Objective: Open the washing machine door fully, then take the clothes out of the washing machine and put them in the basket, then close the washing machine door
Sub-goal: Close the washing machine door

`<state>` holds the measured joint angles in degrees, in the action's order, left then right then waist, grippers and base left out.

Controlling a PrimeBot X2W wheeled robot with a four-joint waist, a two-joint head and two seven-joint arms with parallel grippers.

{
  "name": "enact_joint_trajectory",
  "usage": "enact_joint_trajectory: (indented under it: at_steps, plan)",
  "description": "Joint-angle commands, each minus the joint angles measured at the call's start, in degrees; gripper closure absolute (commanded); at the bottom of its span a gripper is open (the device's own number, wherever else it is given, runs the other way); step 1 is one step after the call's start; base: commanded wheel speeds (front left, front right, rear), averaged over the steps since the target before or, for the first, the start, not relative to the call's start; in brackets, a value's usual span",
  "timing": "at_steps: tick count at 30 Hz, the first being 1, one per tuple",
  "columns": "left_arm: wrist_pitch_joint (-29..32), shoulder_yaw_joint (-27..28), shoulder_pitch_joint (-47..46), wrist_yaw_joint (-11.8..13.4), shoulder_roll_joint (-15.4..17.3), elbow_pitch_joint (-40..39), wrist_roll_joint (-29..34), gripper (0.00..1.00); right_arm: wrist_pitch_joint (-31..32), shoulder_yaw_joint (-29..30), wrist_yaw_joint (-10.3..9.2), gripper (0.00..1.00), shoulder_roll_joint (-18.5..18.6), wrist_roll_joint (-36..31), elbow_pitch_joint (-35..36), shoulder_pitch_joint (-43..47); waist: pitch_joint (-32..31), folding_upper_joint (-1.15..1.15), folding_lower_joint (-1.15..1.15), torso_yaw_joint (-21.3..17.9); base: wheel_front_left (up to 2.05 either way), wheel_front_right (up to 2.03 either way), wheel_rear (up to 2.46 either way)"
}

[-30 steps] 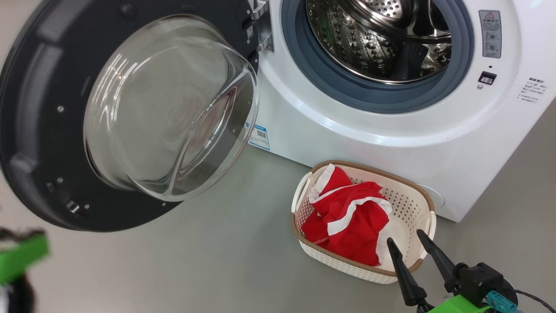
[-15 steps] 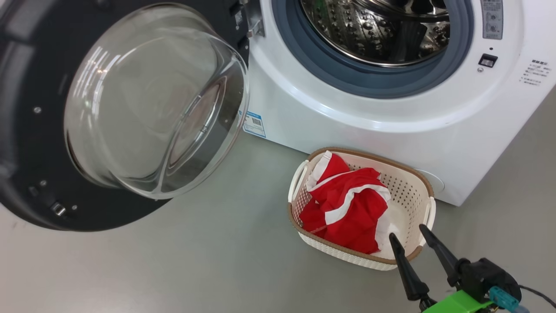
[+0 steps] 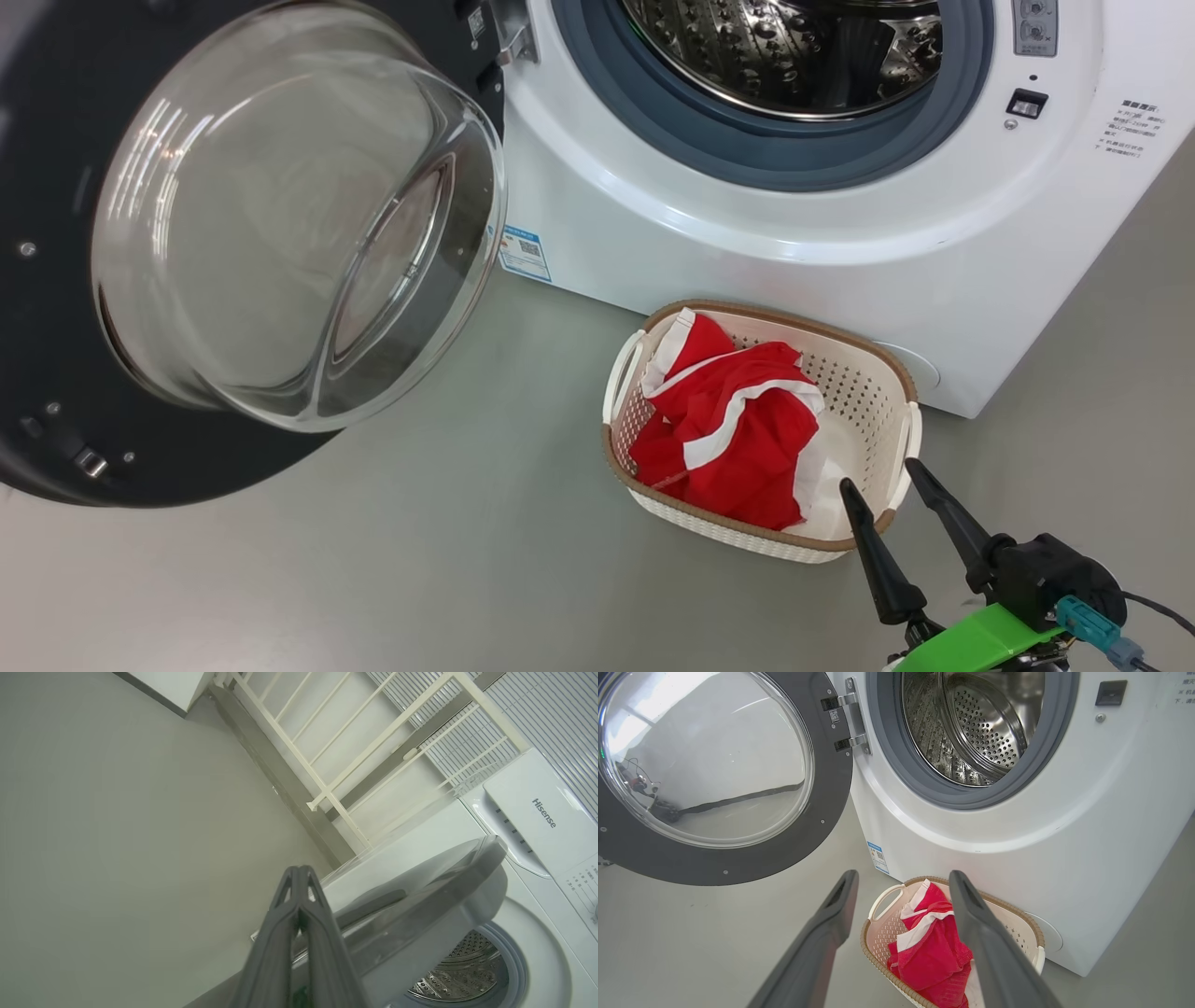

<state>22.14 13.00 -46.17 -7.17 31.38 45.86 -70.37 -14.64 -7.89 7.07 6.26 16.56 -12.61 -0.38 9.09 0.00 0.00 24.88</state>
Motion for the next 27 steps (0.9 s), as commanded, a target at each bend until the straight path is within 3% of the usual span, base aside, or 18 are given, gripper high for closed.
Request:
enact_joint_trajectory:
  at_steps: [1, 11, 27]
  plan:
    - [1.3, 0.6, 0.1, -0.3, 5.7, -1.1, -0.5, 1.00, -0.4, -1.2, 0.42, 0.00, 0.3, -0.6, 1.4, -1.4, -0.1, 0.00, 0.00, -0.1, 0.00, 0.00, 0.00]
    - [12.9, -5.3, 4.3, -0.3, 6.1, -7.9, -8.5, 1.00, -0.4, -1.3, 0.42, 0.00, 0.0, -0.5, 1.3, -1.0, -0.9, 0.00, 0.00, -0.1, 0.00, 0.00, 0.00]
    - [21.0, -9.8, 14.5, -0.3, 7.2, -31.4, -17.4, 1.00, -0.4, -1.3, 0.42, 0.00, -1.2, -0.2, 1.3, -0.3, -2.6, 0.00, 0.00, -2.1, 0.00, 0.00, 0.00]
